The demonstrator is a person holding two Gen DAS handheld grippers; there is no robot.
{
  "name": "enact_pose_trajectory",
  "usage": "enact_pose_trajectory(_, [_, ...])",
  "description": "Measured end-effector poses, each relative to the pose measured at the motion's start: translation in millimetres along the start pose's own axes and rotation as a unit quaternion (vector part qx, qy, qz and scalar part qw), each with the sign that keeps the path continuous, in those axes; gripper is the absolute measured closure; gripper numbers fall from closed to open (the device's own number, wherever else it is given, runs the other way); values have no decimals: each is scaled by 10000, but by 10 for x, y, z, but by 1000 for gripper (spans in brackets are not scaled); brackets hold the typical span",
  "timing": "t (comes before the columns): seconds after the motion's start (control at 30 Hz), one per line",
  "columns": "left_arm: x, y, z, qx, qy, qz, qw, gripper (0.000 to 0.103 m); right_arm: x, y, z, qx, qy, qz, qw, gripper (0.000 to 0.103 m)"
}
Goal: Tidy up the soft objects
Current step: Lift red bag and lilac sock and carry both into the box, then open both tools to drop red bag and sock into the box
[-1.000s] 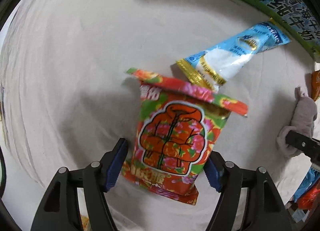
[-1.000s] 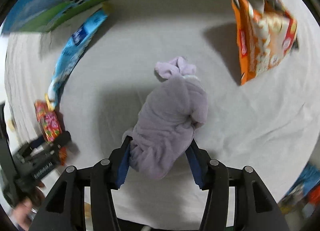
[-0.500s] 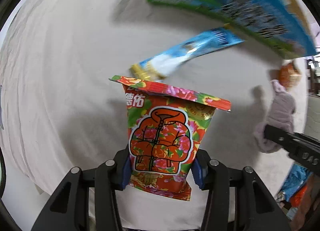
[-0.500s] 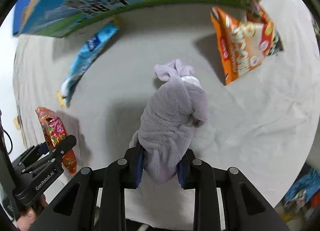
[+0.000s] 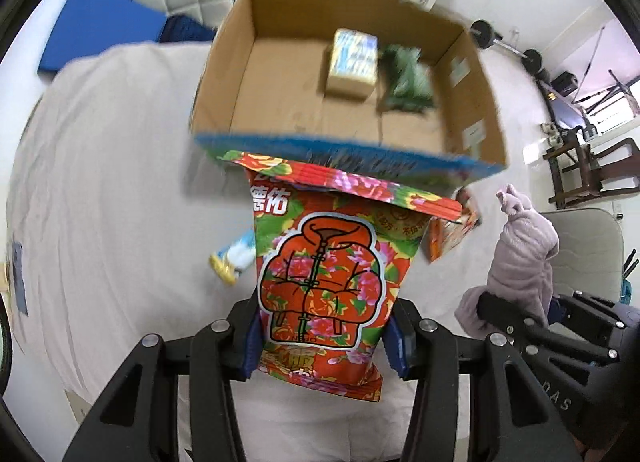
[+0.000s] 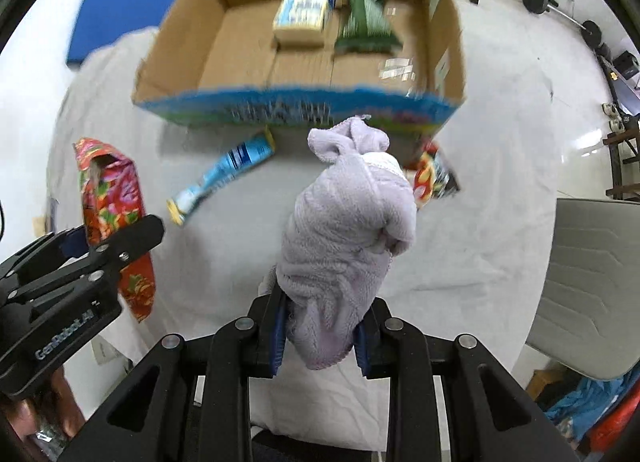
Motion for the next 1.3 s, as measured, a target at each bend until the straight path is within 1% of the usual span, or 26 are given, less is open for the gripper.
enact_pose_trajectory(0.03, [5,-28,74,12,-52,-21,10000,57,-47,19,41,3,-90,34,10000,74])
enact_pose_trajectory(0.1, [-105,-48,201,9,-139,-124,9998,57,-111,54,94,-18,-202,76,9998,74])
enact_pose_trajectory(0.2, [-207,-118,522,38,-314,-226,9992,57,-290,82,256,-80,-373,146,9992,74])
enact_pose_trajectory(0.33, [-315,-149,867,114,-532,-198,9983,57,-420,82,579,-189,-558,64,9982,74])
enact_pose_trajectory(0.4, [-291,-142,1062,102,-553,-208,9982,57,-460,64,753,-229,-612,-4,9979,74])
enact_pose_trajectory(0.47, [-333,-64,1166,125,-543,-155,9983,57,-455,29,941,-275,-625,-127,9976,74])
enact_pose_trajectory(0.53, [-278,-1,1314,134,-494,-97,9986,57,-422,2,1102,-313,-583,-181,9976,74])
enact_pose_trajectory(0.63, [-101,92,1531,158,-388,83,9991,57,-240,-83,1338,-316,-432,-214,9983,74])
enact_pose_trajectory(0.77, [275,198,1761,32,-87,88,9999,57,142,-293,1613,-195,-194,-417,9988,74])
enact_pose_trajectory(0.83, [494,248,1865,-1,76,145,9999,57,321,-382,1703,-132,-49,-439,9989,74])
enact_pose_trajectory(0.93, [789,291,2010,6,284,192,9994,57,586,-480,1777,-69,215,-443,9988,74])
enact_pose_trajectory(1.07, [1120,316,2191,-22,566,157,9983,57,889,-565,1820,-69,487,-531,9974,74])
enact_pose_trajectory(1.3, [1436,327,2465,-22,689,220,9974,57,1199,-630,1848,-78,756,-566,9955,74])
Point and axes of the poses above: each gripper's, at about its wrist camera, not at the fingertips, and x roughly the way its jaws point, y to its left, z to its top, the point moved 8 cm from there along x, roughly the way its jaws point, and after that the axes turned 9 degrees about z, right-handed, at the moved point
